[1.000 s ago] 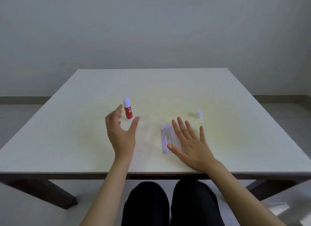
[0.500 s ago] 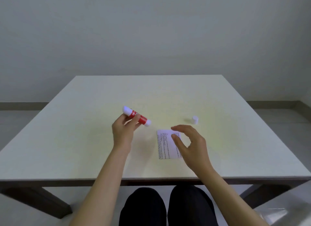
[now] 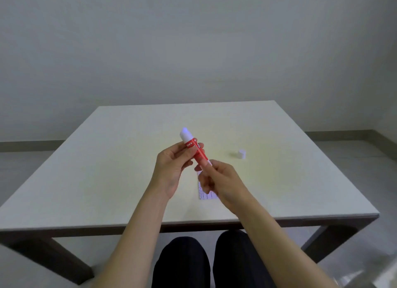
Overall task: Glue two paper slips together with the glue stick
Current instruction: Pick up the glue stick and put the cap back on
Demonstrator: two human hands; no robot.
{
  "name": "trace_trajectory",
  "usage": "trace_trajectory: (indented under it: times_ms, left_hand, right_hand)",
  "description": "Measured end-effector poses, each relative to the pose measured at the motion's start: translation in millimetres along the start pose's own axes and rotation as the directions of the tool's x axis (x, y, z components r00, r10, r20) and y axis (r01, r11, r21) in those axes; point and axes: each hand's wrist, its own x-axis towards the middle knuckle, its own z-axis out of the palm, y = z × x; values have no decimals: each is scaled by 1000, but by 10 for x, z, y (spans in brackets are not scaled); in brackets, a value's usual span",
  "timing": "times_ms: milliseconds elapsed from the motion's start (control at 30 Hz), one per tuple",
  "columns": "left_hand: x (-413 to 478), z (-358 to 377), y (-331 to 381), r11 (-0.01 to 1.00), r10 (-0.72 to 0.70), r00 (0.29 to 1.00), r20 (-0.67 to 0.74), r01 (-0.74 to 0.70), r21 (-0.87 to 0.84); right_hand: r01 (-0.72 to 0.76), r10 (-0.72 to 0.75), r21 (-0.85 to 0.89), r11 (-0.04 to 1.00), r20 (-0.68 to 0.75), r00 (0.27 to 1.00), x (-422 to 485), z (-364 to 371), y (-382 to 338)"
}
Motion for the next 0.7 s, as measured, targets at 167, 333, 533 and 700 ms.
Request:
trace_trajectory:
  times_ms: [167, 333, 533, 700]
  left_hand:
    - [-79, 142, -19, 999, 27, 994, -103, -24, 36]
    - [-115, 142, 77, 998, 35, 999, -39, -33, 50]
    - [-147, 158, 139, 999, 48, 999, -9, -48, 9]
    - [-177, 213, 89, 999, 38, 999, -31, -38, 6]
  right_hand:
    - [210, -651, -846, 489, -194, 734, -60, 6, 198]
    - [-301, 270, 356, 884, 136, 953, -66, -166, -99]
    - [62, -68, 208, 976, 22, 997, -152, -83, -110]
    - [319, -666, -771, 551, -176, 725, -216, 22, 94]
